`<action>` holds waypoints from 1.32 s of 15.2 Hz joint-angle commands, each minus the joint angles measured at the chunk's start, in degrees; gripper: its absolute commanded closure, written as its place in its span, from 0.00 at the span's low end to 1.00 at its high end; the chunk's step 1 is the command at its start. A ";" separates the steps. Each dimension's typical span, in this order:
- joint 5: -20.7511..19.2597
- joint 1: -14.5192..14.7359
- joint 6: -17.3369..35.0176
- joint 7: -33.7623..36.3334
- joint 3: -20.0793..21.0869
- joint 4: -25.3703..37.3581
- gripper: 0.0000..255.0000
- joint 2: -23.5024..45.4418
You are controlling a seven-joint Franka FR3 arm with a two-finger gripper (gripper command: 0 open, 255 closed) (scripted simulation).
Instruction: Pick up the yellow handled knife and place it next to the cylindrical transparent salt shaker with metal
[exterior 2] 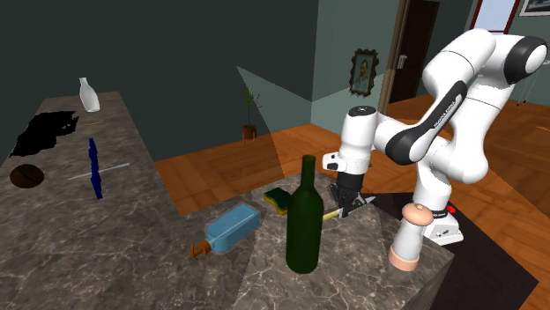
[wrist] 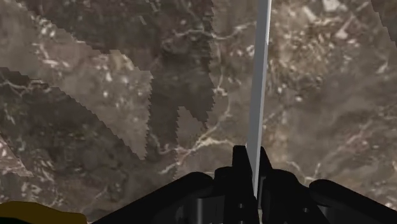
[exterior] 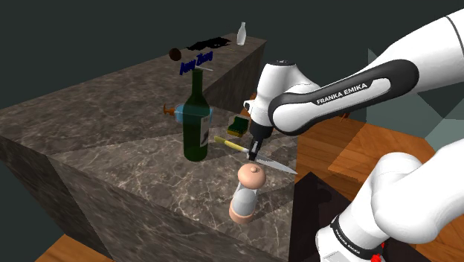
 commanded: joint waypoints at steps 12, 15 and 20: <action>0.00 0.00 2.59 0.04 0.07 -0.83 0.00 1.73; 0.00 0.00 2.59 0.04 0.07 -0.83 0.00 1.73; -0.04 0.00 -6.57 0.01 -0.10 2.84 0.00 -3.76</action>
